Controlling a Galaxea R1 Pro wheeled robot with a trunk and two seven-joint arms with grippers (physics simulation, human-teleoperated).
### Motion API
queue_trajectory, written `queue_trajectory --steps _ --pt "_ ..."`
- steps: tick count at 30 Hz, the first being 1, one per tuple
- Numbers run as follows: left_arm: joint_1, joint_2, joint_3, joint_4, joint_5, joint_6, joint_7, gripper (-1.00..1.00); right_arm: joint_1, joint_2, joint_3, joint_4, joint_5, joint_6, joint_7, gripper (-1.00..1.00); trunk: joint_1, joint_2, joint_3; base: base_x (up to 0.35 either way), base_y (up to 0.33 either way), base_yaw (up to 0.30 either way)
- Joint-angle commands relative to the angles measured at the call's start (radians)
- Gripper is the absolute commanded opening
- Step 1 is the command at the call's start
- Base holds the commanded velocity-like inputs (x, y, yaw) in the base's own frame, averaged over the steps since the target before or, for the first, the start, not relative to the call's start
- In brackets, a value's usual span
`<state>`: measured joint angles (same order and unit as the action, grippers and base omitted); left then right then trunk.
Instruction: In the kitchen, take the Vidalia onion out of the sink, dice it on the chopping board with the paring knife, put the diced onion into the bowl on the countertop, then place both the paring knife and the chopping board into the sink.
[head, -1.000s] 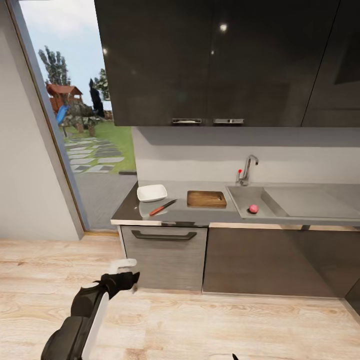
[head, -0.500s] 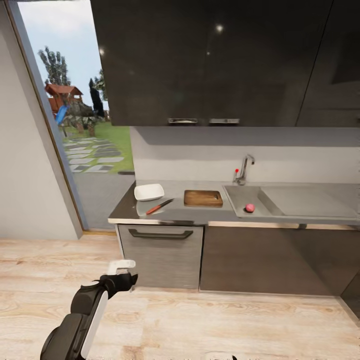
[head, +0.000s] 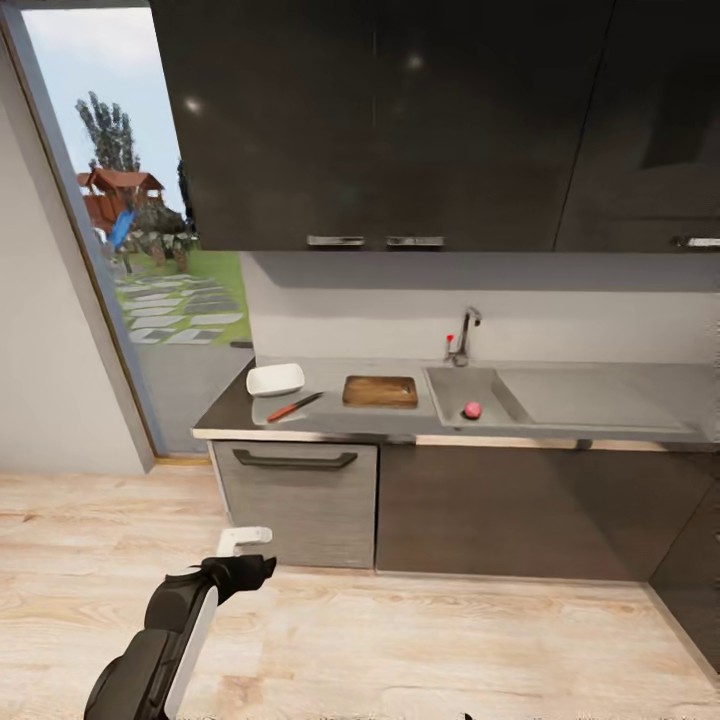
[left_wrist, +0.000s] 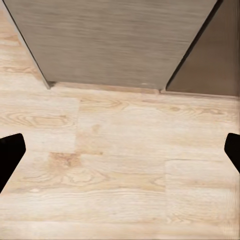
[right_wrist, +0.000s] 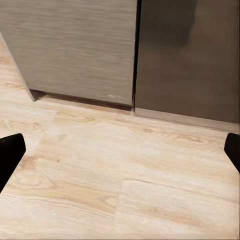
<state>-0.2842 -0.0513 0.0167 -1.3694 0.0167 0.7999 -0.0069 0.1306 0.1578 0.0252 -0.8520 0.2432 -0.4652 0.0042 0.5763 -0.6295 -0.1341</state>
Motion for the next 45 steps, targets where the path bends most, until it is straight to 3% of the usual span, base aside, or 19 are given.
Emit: queue_trajectory --steps 1,45 --pt "-0.001 -0.001 0.002 0.0 0.002 0.005 -0.001 1.0 0.0 0.0 -0.001 -0.001 0.004 -0.001 0.0 1.0 0.0 -0.001 -0.002 -0.096 -0.286 0.0" --pt "0.0 0.0 0.003 0.016 0.002 0.005 0.001 1.0 0.001 0.0 -0.001 0.023 0.005 -0.001 0.002 1.0 0.0 -0.001 -0.002 -0.024 -0.3 0.0"
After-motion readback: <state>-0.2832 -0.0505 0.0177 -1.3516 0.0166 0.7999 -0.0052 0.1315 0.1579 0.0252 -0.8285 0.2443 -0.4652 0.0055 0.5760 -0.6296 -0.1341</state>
